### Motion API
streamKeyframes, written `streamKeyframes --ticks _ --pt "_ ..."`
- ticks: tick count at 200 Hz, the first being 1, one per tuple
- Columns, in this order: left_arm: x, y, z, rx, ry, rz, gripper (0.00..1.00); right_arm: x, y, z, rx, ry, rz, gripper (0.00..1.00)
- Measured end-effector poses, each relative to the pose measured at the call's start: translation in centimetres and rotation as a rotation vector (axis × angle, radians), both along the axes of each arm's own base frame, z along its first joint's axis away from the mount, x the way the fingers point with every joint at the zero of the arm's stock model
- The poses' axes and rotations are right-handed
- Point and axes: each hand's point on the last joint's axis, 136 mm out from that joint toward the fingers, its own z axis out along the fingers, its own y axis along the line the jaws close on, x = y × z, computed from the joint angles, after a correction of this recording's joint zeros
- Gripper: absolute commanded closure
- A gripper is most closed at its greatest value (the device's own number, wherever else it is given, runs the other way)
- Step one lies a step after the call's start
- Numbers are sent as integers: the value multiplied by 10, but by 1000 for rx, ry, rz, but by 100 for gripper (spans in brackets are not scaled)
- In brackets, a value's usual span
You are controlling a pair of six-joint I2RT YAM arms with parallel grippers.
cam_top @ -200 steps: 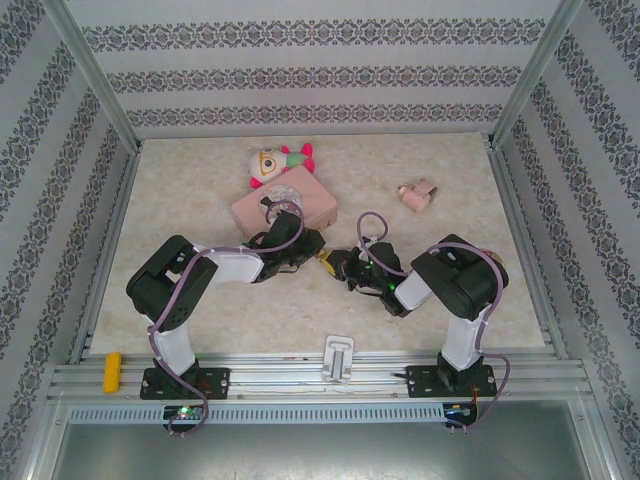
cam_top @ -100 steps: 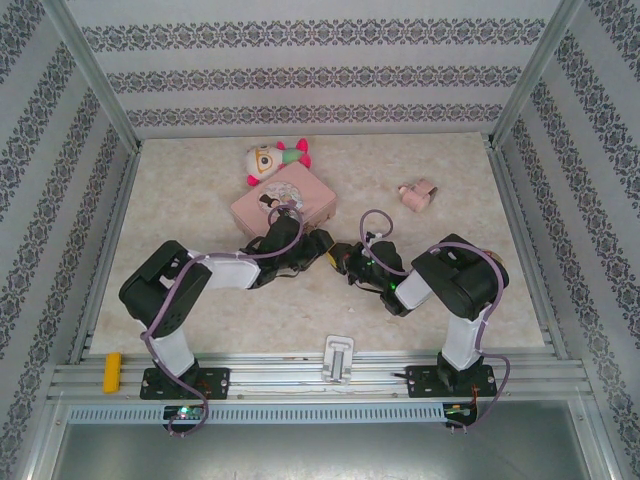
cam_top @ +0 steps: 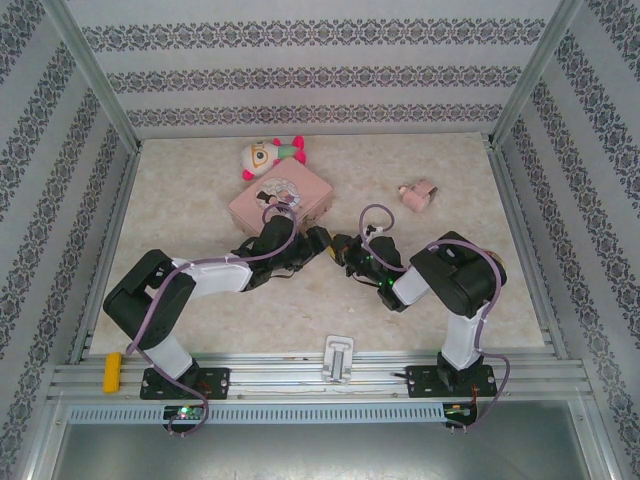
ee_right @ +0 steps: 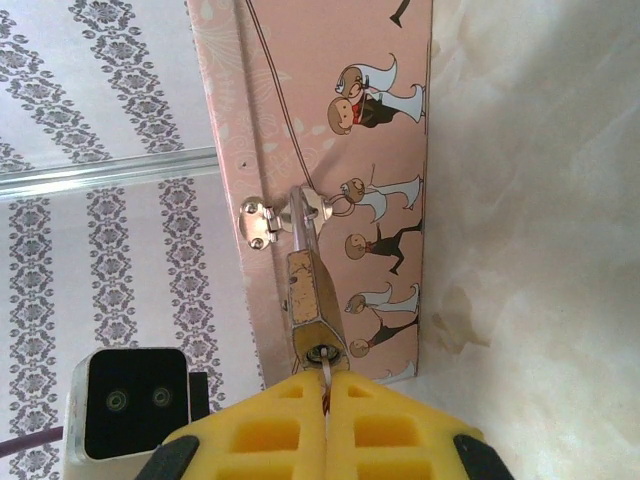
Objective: Unlock the padlock with the key
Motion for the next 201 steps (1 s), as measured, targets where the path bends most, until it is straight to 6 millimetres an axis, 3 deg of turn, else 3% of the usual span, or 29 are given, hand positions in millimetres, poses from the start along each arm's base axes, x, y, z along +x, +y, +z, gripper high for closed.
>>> streamKeyframes --ticks 74,178,201 --pt "20 15 -7 39 -39 112 43 3 2 3 5 -9 0 100" --pt "43 16 -11 45 -55 168 46 5 4 4 10 -17 1 100" --pt "47 17 -12 41 -55 177 53 6 4 3 11 -17 1 100"
